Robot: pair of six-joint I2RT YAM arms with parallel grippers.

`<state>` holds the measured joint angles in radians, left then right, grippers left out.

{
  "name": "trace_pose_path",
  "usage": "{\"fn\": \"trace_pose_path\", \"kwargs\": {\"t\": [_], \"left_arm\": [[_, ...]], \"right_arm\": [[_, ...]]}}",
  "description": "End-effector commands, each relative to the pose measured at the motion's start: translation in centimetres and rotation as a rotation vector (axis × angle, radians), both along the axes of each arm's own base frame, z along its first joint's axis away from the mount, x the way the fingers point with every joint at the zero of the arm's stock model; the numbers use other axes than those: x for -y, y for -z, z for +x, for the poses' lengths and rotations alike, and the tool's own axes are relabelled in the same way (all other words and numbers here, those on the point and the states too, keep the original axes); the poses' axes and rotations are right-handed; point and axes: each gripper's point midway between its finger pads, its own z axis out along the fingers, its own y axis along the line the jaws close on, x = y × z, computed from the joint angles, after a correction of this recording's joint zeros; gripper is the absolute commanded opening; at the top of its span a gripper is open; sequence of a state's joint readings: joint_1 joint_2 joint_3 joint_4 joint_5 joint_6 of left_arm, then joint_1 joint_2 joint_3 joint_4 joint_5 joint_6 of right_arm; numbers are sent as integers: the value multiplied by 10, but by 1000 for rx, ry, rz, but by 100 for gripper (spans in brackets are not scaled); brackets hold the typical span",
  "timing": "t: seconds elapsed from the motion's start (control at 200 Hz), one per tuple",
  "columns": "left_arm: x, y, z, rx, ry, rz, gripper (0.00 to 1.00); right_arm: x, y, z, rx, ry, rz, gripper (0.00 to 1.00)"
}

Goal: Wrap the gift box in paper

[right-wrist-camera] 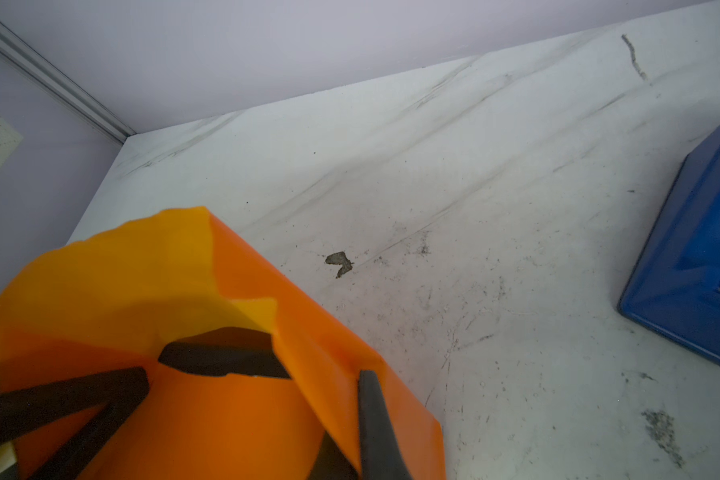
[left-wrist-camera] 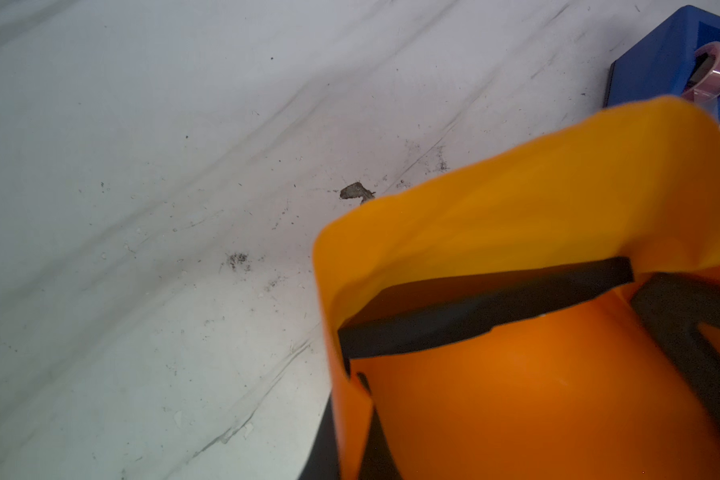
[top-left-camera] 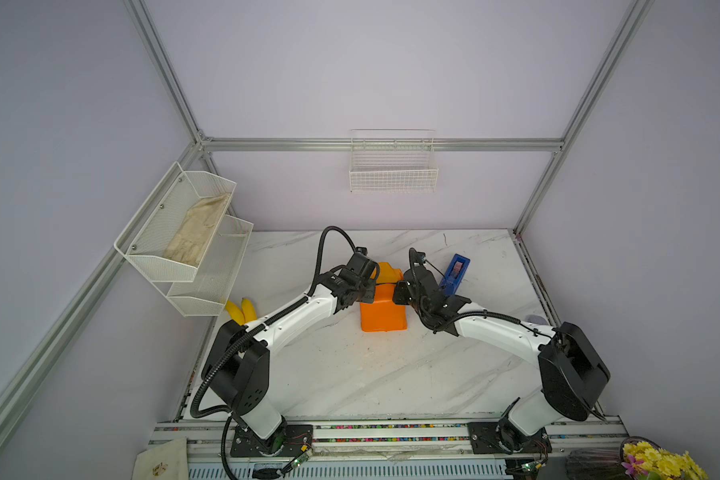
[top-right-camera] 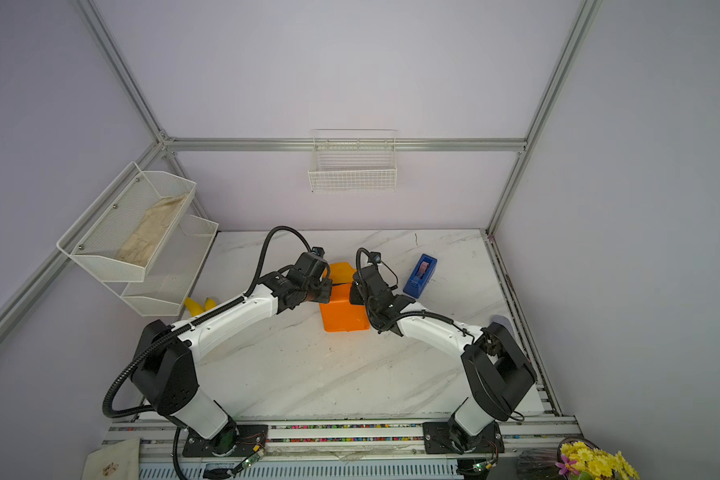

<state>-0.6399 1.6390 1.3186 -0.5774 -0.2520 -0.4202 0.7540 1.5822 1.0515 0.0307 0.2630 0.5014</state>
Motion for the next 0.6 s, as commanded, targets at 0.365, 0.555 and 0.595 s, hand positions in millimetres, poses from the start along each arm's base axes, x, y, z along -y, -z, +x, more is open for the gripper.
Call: {"fn": "trace_pose_path", "kwargs": {"t": [0.365, 0.555, 0.595], "left_arm": [[20, -21, 11, 81, 37, -38, 2], [14, -4, -2, 55, 10, -73, 3], [12, 0, -4, 49, 6, -76, 3]], "right_arm": [[-20, 21, -5, 1, 14, 48, 0], [-16, -4, -13, 3, 2, 76, 20], [-13, -12, -16, 3, 4, 77, 29]]}}
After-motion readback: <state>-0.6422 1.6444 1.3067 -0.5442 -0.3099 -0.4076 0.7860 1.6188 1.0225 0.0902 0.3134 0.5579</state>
